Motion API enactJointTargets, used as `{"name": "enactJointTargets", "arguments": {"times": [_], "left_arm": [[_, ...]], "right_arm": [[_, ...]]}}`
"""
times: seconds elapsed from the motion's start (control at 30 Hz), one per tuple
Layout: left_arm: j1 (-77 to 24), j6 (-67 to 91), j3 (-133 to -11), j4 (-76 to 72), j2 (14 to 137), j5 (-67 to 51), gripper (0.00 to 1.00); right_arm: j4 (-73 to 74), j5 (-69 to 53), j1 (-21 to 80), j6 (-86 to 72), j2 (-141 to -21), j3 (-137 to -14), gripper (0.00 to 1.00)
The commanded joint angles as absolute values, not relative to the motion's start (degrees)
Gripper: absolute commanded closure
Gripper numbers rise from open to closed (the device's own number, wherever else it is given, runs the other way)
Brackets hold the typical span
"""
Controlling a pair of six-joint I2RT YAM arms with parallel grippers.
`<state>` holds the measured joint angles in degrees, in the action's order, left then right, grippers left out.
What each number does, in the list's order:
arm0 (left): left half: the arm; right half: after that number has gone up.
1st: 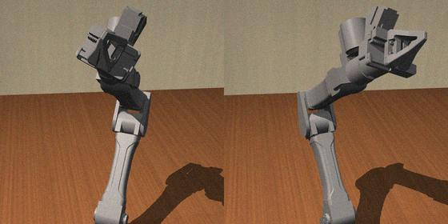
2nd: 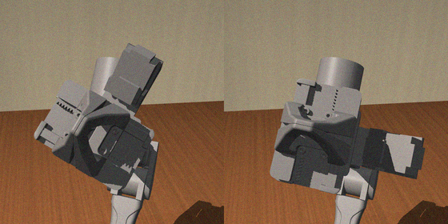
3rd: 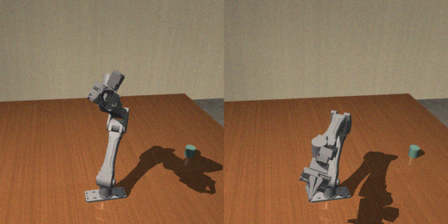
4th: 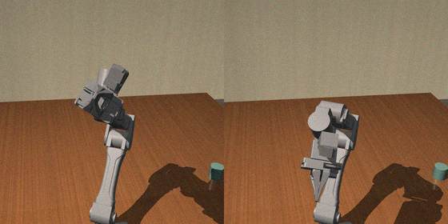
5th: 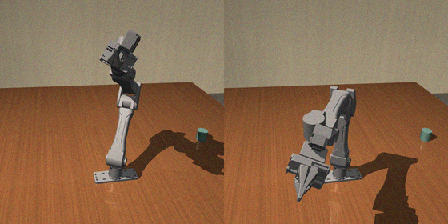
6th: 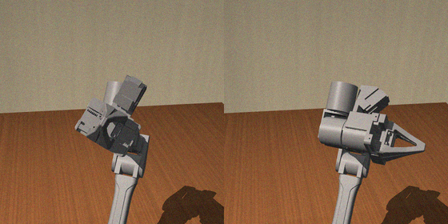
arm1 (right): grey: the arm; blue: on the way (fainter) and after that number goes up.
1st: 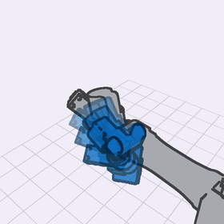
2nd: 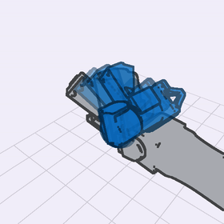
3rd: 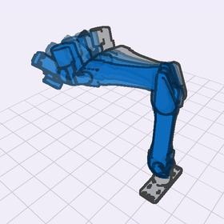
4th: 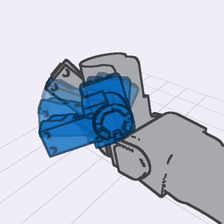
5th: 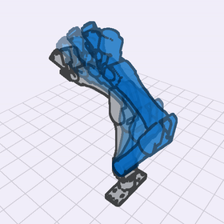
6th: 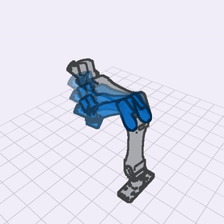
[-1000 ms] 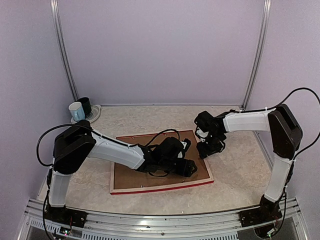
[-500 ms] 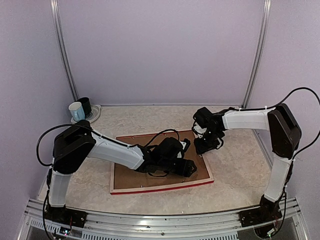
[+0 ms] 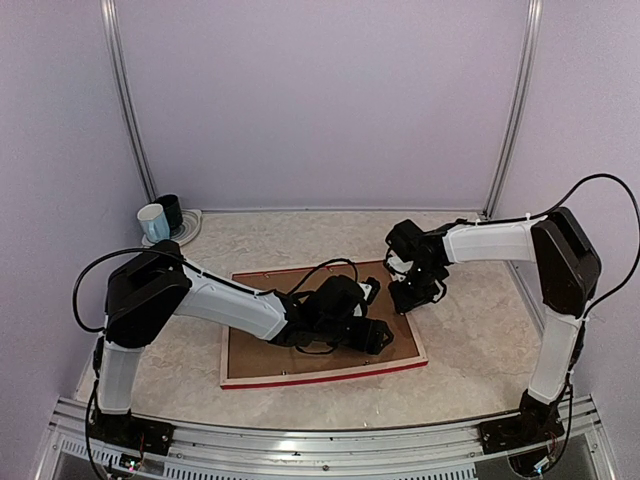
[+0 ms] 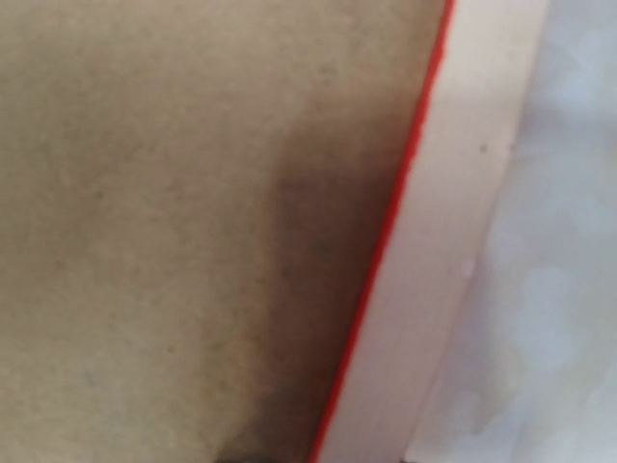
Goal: Put the photo into the frame
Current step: Press the fastener onto the backboard.
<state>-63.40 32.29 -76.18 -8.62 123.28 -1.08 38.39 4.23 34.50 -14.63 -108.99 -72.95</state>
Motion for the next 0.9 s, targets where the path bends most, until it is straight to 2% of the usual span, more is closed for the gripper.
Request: {"name": "enactJointTargets", "arguments": {"times": [0.0, 0.27, 0.5, 0.57, 0.73, 0.87], "left_arm": [[-63.15, 33.18, -73.14, 0.47, 125.08, -1.81, 0.23], [-62.92, 33.13, -72.56, 0.44, 124.63, -1.41, 0.23], [-62.76, 33.13, -72.67, 0.44, 124.28, -1.24, 0.23], [-62.60, 33.13, -72.74, 0.44, 124.28, -1.23, 0.23], [-62.49, 32.89, -72.54, 1.01, 123.74, -1.02, 0.23], [-62.44, 32.40, -71.97, 1.48, 122.67, -0.36, 0.23]], "right_arm": [[39.73, 5.97, 34.70, -13.79, -109.69, -71.12, 0.68], [41.02, 9.10, 34.71, -12.47, -110.87, -69.99, 0.81], [42.81, 15.27, 35.24, -11.87, -112.20, -68.25, 0.83], [42.64, 15.01, 35.24, -11.97, -112.28, -67.82, 0.80], [41.57, 7.32, 35.24, -11.46, -109.77, -68.85, 0.66], [42.27, 2.25, 34.50, -10.85, -107.67, -71.03, 0.62]]}}
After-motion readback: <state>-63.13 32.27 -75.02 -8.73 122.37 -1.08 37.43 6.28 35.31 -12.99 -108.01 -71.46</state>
